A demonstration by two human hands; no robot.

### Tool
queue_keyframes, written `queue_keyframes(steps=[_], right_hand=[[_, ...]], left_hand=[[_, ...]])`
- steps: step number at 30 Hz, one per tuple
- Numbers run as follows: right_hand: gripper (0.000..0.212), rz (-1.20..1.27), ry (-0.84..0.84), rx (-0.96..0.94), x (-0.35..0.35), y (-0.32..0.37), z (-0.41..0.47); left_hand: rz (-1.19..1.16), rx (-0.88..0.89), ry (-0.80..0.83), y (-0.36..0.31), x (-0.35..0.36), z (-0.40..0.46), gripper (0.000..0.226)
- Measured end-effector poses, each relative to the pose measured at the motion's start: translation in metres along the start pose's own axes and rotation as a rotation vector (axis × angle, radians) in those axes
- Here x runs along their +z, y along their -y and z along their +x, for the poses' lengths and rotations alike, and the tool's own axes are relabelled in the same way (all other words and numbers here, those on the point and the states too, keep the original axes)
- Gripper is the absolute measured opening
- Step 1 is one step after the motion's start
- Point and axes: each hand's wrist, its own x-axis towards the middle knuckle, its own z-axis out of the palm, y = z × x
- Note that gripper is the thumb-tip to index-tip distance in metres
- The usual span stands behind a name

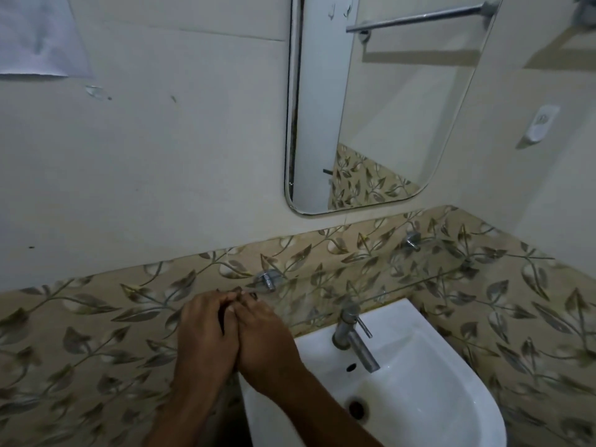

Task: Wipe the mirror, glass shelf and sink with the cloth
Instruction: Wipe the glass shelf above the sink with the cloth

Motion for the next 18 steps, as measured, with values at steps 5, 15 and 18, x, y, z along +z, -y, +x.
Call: queue_keyframes(steps=[5, 15, 18], right_hand=[[0.051, -0.025, 0.014, 0.092, -0.022, -0.037, 0.006], [0.058, -0.179, -0.002, 0.224, -0.026, -0.056, -0.014], [0.053, -0.128, 0.015, 0.197, -0.04, -0.075, -0.008]], left_hand=[[-0.08, 0.048, -0.029, -0.002, -0.004, 0.004, 0.017], [-0.047, 0.065, 0.092, -0.014, 0.014, 0.005, 0.023], [-0.023, 0.109, 0.143, -0.029, 0.029, 0.011, 0.023]])
